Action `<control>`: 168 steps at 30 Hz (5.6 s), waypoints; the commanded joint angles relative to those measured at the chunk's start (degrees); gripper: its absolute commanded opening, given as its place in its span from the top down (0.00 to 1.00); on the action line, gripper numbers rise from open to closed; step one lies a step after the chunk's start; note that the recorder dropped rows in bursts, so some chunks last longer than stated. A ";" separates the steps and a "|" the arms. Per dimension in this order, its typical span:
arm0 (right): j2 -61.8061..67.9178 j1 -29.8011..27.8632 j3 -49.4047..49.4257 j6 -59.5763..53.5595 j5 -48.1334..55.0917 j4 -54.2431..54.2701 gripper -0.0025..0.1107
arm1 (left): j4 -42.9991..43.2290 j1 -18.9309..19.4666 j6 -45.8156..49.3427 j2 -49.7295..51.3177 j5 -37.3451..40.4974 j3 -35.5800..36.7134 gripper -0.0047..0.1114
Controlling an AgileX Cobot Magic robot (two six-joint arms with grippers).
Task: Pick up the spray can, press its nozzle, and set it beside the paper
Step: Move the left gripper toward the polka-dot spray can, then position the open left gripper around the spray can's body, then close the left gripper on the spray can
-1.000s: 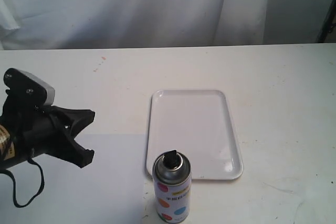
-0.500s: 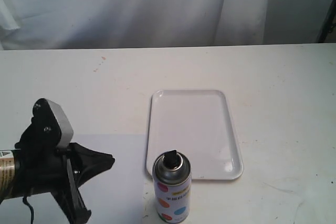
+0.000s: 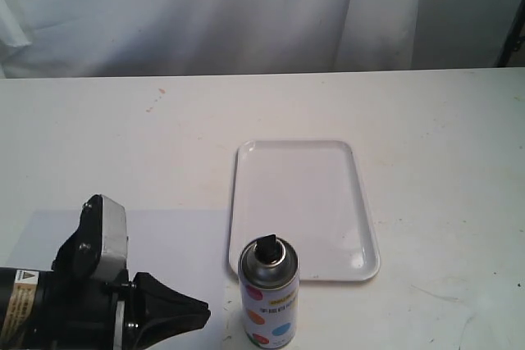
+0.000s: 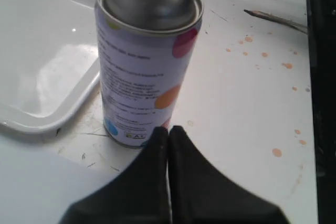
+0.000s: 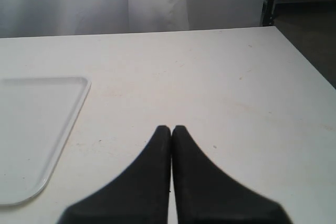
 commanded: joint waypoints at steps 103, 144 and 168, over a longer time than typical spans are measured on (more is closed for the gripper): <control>-0.35 -0.28 0.23 -0.23 -0.03 0.22 0.98 | -5.65 -0.22 -0.84 15.46 -15.66 -4.06 0.16; -0.35 -0.27 0.23 -0.23 -0.03 1.07 0.98 | -17.30 -10.09 4.47 15.65 -9.47 -4.06 0.16; -0.35 -0.27 0.23 -0.23 -0.03 1.07 0.98 | -18.04 -10.09 3.72 15.65 -4.02 -11.11 0.16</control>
